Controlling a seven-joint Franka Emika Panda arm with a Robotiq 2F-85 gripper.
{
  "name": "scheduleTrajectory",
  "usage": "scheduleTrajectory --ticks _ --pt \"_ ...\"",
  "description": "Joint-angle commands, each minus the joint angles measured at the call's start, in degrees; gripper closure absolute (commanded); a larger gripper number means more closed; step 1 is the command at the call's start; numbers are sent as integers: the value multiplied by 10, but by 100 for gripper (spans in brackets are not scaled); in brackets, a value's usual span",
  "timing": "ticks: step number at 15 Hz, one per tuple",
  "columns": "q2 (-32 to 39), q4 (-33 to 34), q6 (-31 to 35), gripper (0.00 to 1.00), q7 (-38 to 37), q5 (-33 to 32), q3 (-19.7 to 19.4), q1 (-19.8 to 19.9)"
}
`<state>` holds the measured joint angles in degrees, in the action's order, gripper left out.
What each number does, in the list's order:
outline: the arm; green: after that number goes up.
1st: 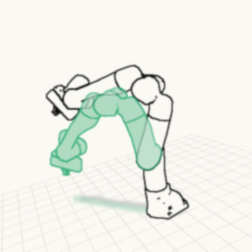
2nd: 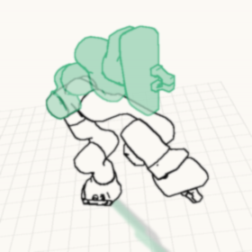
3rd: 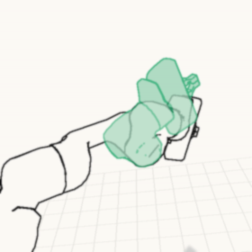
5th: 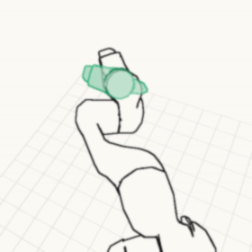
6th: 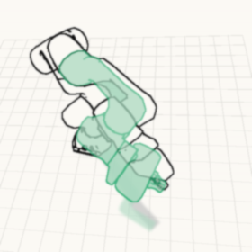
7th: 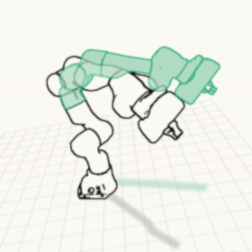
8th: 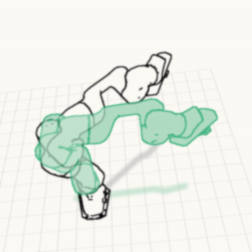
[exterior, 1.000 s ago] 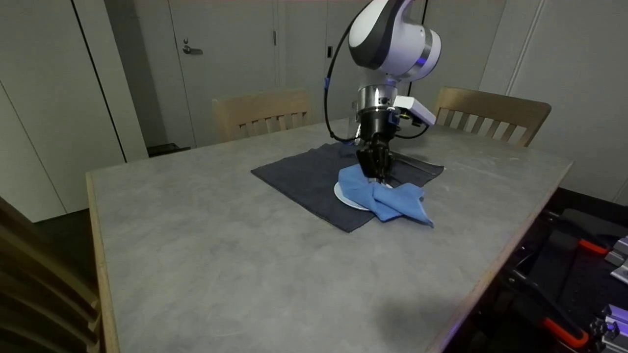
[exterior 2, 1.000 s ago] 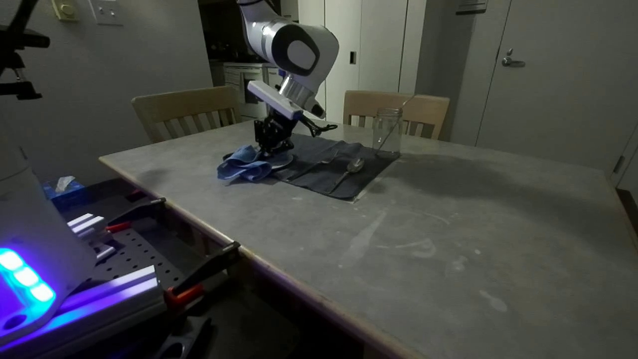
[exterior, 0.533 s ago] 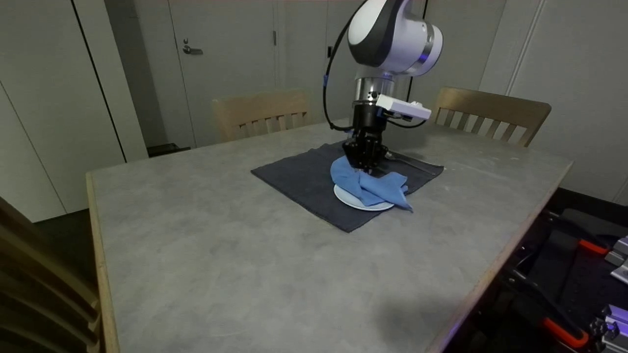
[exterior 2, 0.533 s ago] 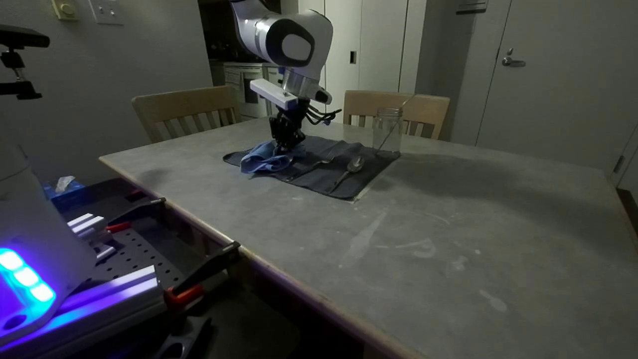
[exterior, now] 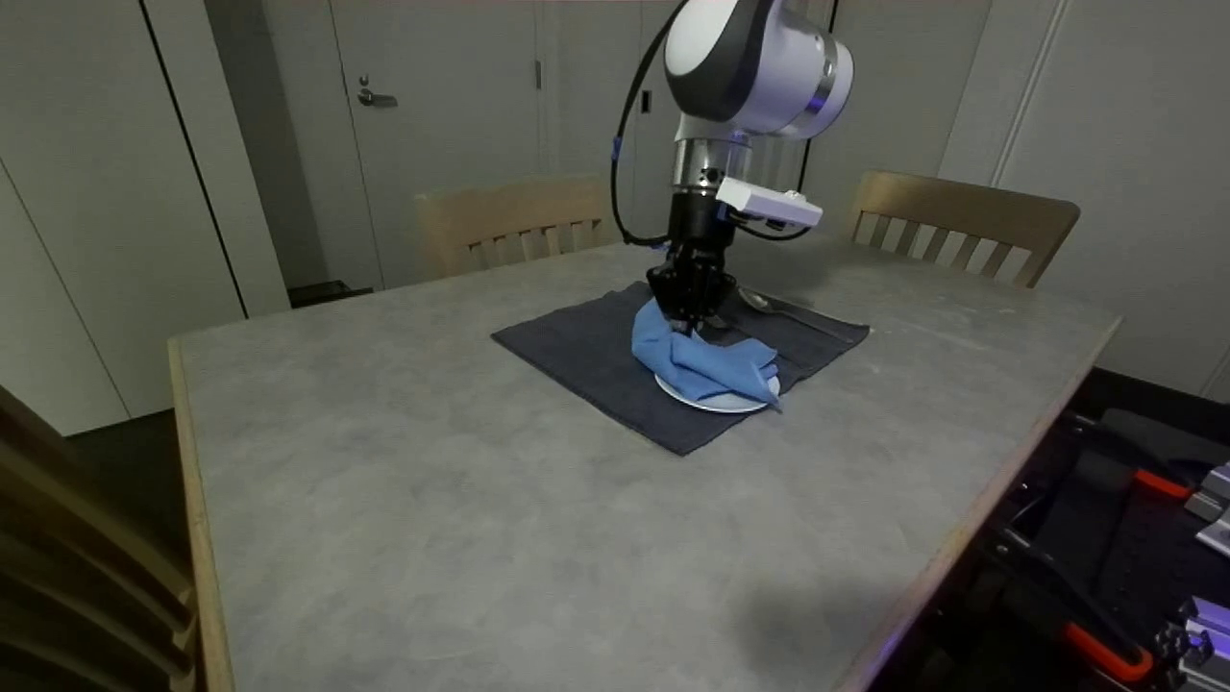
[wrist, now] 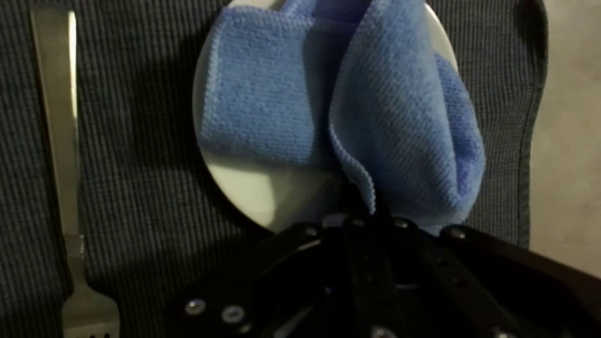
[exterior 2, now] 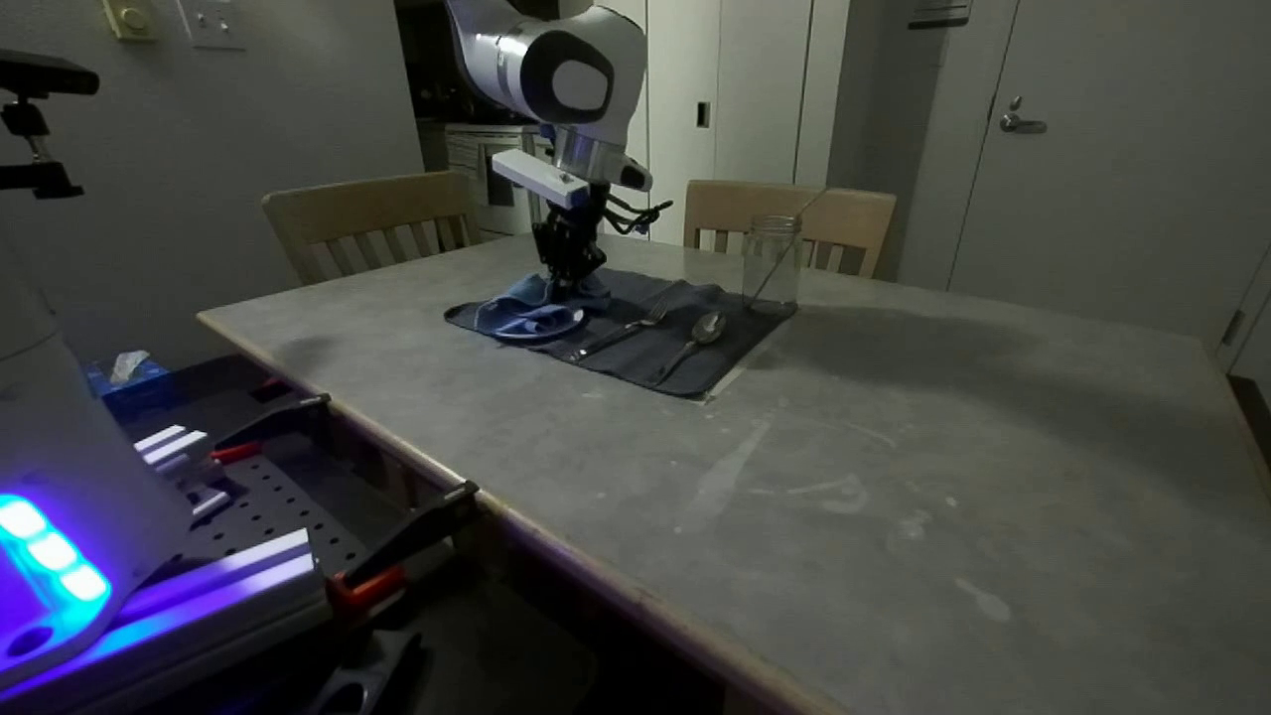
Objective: Use the blue towel to wipe the white plate
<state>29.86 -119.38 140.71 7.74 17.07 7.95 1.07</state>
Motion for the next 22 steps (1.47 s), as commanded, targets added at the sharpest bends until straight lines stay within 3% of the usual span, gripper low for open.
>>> scheduleTrajectory --ticks 1,6,16,22 --pt "-32 -21 69 99 31 3 14 3" --pt "-33 16 123 99 55 -28 32 -8" --pt "17 158 93 99 64 -131 44 -63" --pt "62 171 60 99 108 -93 72 -27"
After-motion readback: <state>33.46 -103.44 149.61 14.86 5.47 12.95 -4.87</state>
